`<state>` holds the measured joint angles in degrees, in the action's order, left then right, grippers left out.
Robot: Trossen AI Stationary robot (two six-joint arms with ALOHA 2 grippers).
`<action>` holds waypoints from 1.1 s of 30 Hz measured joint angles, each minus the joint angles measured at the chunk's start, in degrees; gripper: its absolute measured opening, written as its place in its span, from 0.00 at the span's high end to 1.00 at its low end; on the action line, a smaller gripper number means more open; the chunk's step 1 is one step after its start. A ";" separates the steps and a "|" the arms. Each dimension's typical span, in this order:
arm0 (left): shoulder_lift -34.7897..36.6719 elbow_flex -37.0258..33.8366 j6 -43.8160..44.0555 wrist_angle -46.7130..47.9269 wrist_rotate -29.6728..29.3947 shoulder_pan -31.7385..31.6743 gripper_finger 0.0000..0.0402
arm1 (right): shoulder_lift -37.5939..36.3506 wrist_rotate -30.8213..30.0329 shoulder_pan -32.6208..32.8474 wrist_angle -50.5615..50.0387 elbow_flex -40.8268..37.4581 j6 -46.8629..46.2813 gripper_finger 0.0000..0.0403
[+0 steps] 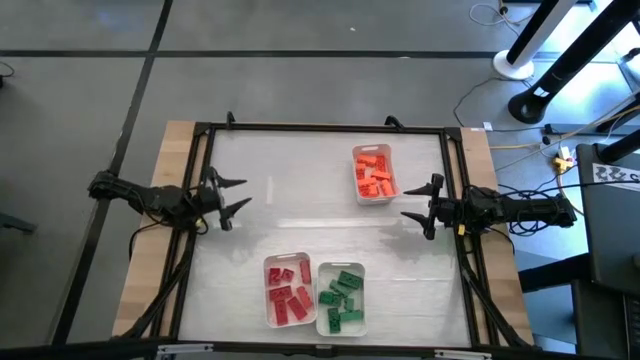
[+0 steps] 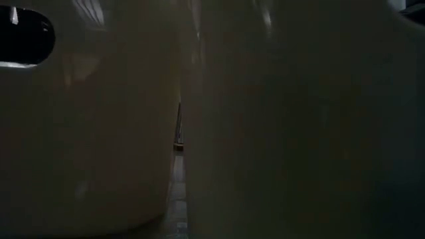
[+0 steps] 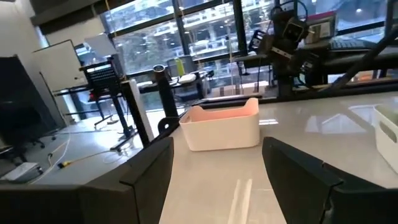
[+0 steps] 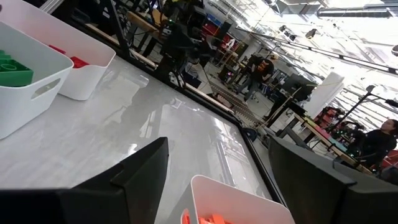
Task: Sort blocks
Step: Return to Home Position
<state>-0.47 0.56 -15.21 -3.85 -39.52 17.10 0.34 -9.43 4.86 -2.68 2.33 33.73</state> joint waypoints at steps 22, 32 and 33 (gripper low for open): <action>-0.15 -0.01 8.85 0.36 16.89 -21.35 0.41 | 0.02 0.00 0.00 -0.02 0.00 -0.02 0.32; -0.15 -0.02 6.06 0.36 16.93 -21.40 0.41 | 0.02 0.00 0.00 0.00 0.02 0.00 0.32; -0.15 -0.02 6.26 0.36 16.90 -21.40 0.41 | 0.02 0.00 0.00 -0.02 0.00 -0.02 0.32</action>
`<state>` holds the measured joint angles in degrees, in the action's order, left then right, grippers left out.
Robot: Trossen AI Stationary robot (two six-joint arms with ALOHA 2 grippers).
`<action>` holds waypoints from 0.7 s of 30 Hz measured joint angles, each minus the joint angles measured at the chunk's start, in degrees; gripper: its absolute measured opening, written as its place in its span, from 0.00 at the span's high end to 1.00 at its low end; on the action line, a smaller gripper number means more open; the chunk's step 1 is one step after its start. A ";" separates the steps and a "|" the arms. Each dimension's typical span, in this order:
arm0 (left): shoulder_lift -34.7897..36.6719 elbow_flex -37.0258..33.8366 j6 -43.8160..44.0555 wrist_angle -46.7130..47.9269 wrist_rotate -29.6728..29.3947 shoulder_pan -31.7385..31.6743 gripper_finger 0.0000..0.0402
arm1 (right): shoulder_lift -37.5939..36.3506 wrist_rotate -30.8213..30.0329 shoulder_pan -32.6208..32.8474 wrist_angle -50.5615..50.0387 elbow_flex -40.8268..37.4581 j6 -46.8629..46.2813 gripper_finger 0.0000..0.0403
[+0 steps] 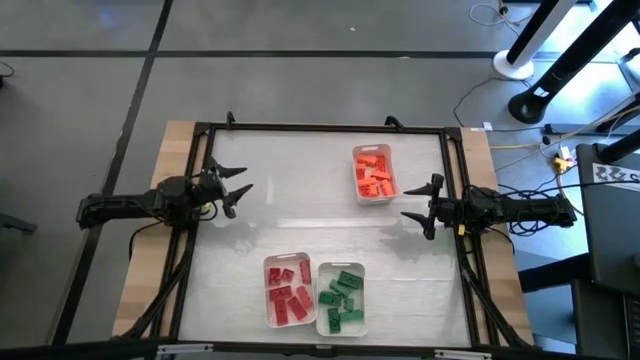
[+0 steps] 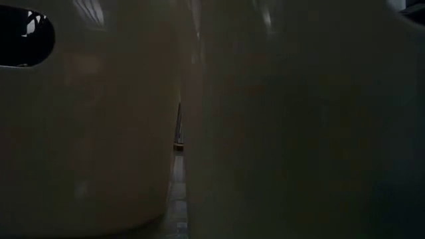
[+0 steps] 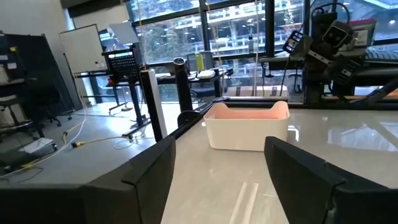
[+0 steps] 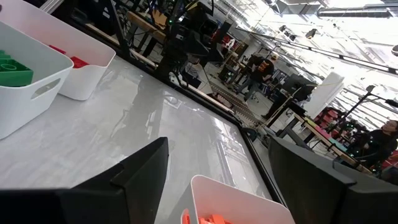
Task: Sort blocks
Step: Return to Home Position
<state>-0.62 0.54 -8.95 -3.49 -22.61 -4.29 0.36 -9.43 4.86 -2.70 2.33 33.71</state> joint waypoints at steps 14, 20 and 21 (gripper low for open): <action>0.00 0.00 -0.06 -0.02 0.00 0.00 0.41 | 0.00 0.01 0.00 0.02 0.01 0.01 0.32; 0.00 0.00 -0.25 -0.02 -0.02 0.00 0.41 | 0.00 0.00 0.00 0.00 0.01 0.01 0.32; 0.00 0.00 -0.02 -0.02 -0.02 0.00 0.41 | 0.00 0.00 0.00 0.02 0.02 0.01 0.32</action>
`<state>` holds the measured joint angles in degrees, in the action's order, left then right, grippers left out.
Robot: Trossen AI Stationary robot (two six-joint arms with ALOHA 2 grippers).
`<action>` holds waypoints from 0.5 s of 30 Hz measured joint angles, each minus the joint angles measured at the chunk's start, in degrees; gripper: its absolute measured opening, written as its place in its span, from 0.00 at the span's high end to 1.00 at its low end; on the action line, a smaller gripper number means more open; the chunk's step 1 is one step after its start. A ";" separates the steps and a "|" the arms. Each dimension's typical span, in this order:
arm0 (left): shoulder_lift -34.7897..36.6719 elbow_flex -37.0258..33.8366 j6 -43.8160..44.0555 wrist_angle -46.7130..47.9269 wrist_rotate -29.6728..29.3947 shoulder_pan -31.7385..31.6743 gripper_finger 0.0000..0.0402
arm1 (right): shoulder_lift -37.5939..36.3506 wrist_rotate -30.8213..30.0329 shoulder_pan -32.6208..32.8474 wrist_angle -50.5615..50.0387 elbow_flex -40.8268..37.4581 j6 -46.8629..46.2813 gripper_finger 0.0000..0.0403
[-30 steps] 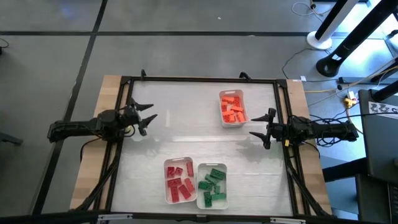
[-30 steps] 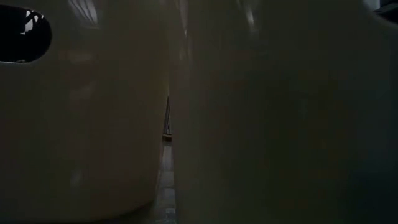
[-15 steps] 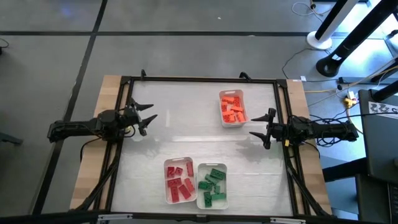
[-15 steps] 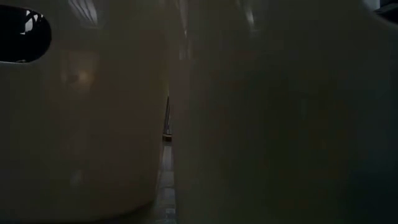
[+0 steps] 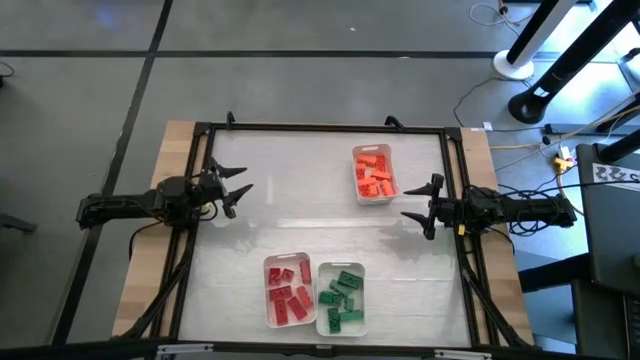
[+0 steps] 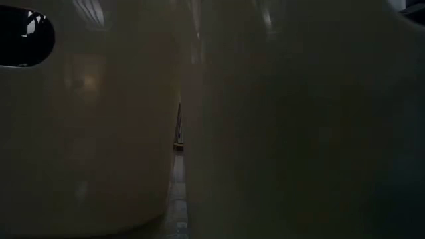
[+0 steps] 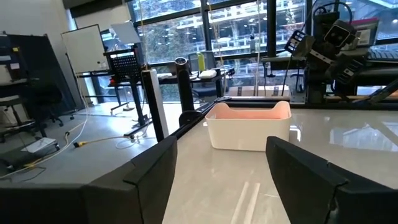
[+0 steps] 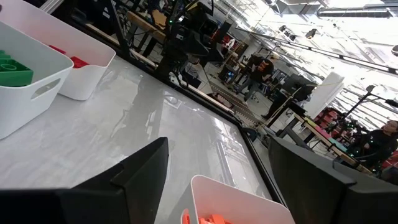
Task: Sort blocks
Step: Return to Home Position
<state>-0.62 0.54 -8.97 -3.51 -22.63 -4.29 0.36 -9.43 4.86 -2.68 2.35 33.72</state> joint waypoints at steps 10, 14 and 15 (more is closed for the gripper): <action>0.00 0.00 -0.15 -0.02 0.00 0.00 0.41 | 0.00 0.00 0.00 -0.02 -0.02 -0.01 0.32; 0.00 0.00 -0.23 -0.02 0.00 0.00 0.41 | -0.02 0.00 0.00 0.00 0.00 0.02 0.32; 0.00 0.00 0.04 -0.02 0.00 0.00 0.41 | 0.00 0.00 0.00 0.00 0.00 0.01 0.32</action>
